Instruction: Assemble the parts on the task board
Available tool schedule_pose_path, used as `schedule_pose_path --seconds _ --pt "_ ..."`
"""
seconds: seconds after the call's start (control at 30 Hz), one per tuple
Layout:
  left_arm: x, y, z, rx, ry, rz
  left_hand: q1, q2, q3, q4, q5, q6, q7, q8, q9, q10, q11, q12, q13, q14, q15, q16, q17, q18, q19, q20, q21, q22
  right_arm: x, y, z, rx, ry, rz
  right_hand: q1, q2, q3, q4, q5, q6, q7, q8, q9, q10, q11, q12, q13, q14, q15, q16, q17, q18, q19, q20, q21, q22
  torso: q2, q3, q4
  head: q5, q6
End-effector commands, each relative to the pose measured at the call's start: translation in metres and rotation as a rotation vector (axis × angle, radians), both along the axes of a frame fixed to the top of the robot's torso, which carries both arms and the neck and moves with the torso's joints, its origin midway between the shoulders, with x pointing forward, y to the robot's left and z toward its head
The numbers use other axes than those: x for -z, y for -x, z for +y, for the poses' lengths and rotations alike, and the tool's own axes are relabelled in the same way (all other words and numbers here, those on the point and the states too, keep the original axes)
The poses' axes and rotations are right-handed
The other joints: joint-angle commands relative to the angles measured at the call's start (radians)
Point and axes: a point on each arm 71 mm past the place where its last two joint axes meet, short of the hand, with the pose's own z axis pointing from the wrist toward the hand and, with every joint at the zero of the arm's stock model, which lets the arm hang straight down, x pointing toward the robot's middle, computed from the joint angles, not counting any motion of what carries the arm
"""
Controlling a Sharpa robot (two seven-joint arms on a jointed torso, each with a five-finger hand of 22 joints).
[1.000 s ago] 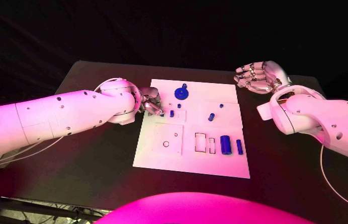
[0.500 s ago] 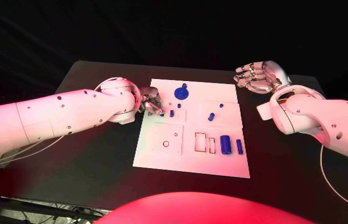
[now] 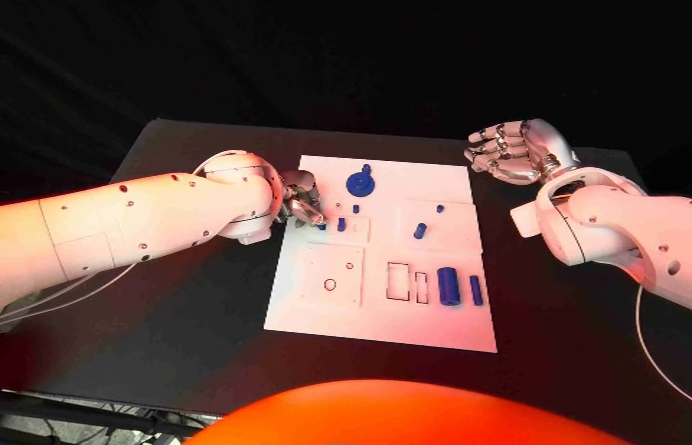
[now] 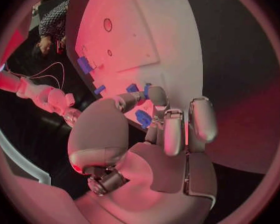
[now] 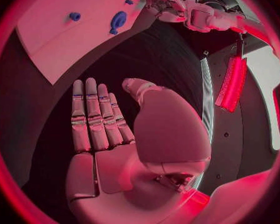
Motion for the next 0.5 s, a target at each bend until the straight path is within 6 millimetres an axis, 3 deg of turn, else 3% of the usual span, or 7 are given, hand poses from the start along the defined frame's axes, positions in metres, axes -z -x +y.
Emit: schedule_pose_path --seconds 0.03,0.5 --pt "0.0086 0.0050 -0.0037 0.011 -0.013 0.068 -0.011 0.000 0.115 -0.116 -0.002 0.051 -0.041 0.002 -0.001 0.008 -0.002 0.004 0.003 0.088 -0.008 0.007 0.192 -0.018 0.003 -0.004 0.002 0.002 -0.0004 0.0006 0.0020 -0.020 0.002 -0.007 -0.010 0.003 0.001 -0.005 0.006 -0.003 0.040 -0.005 -0.001 -0.002 0.003 0.000 -0.001 0.007 0.002 -0.004 -0.001 0.005 0.008 0.001 -0.004 -0.001 0.000 0.0001 -0.0003 0.000 0.000" --pt "0.0093 0.0036 -0.0051 0.006 -0.011 0.072 -0.040 -0.020 0.040 -0.078 -0.004 0.060 -0.049 0.001 -0.008 0.015 -0.008 0.006 0.009 0.088 -0.013 0.009 0.195 -0.020 0.007 -0.009 0.004 0.009 -0.0005 0.0006 0.0016 -0.019 0.002 -0.008 -0.010 0.003 0.001 -0.005 0.006 -0.003 0.040 -0.005 -0.001 -0.002 0.003 0.000 -0.001 0.007 0.002 -0.004 -0.001 0.005 0.008 0.001 -0.004 -0.001 0.000 -0.0002 0.0006 -0.004 -0.003"
